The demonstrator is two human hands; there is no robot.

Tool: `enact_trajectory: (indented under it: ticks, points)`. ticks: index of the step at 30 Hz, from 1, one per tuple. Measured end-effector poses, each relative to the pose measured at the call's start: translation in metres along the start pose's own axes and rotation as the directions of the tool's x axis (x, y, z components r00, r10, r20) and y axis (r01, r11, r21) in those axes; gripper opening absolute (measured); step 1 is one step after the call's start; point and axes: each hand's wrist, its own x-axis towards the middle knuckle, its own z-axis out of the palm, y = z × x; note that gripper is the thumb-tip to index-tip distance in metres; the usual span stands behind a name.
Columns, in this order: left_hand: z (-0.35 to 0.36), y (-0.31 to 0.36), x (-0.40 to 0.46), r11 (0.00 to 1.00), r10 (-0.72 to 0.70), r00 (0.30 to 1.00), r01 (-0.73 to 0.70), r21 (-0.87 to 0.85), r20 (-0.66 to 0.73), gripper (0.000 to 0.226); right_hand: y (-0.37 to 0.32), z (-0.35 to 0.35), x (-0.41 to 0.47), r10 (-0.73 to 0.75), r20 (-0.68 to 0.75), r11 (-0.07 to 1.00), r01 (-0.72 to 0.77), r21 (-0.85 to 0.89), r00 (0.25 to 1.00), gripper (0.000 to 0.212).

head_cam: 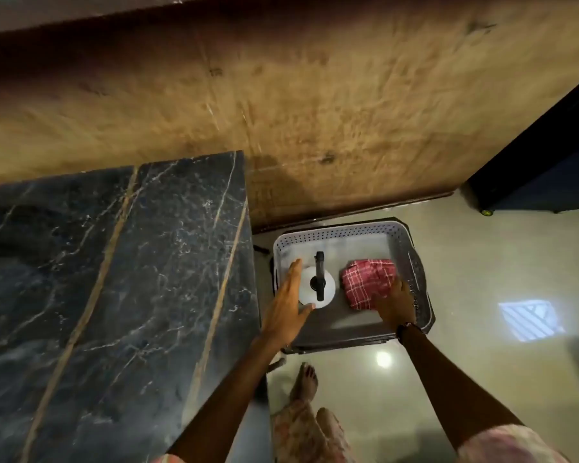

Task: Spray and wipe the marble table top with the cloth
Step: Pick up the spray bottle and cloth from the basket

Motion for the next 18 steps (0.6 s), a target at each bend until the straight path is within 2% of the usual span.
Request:
enact_trajectory:
  ticks: [1,5,9,12,15,18]
  points:
    - [0.005,-0.001,0.008,1.0,0.015,1.0,-0.016,-0.017,-0.013,0.088,0.001,0.001,0.006,0.032,-0.006,0.998,-0.032,0.061,0.999,0.073]
    - [0.021,0.005,0.032,0.997,-0.075,0.997,0.075,-0.033,0.004,0.089,0.001,0.001,0.024,0.109,0.062,0.994,-0.11,0.016,0.992,0.096]
    - [0.038,0.003,0.043,0.983,-0.097,0.995,0.092,-0.161,-0.024,0.088,-0.008,0.005,0.03,0.125,-0.01,0.991,-0.126,-0.055,0.992,0.102]
    - [0.046,-0.008,0.049,0.965,-0.164,0.985,0.15,-0.214,-0.051,0.079,-0.009,0.01,0.036,0.167,-0.058,0.986,-0.166,0.027,0.984,0.104]
    - [0.048,-0.011,0.056,0.96,-0.19,0.979,0.17,-0.222,-0.073,0.07,-0.004,0.012,0.041,0.208,-0.034,0.959,-0.198,0.201,0.977,0.09]
    - [0.046,-0.011,0.058,0.965,-0.166,0.985,0.152,-0.212,-0.051,0.071,-0.002,0.01,0.038,0.151,0.037,0.959,-0.155,0.238,0.988,0.058]
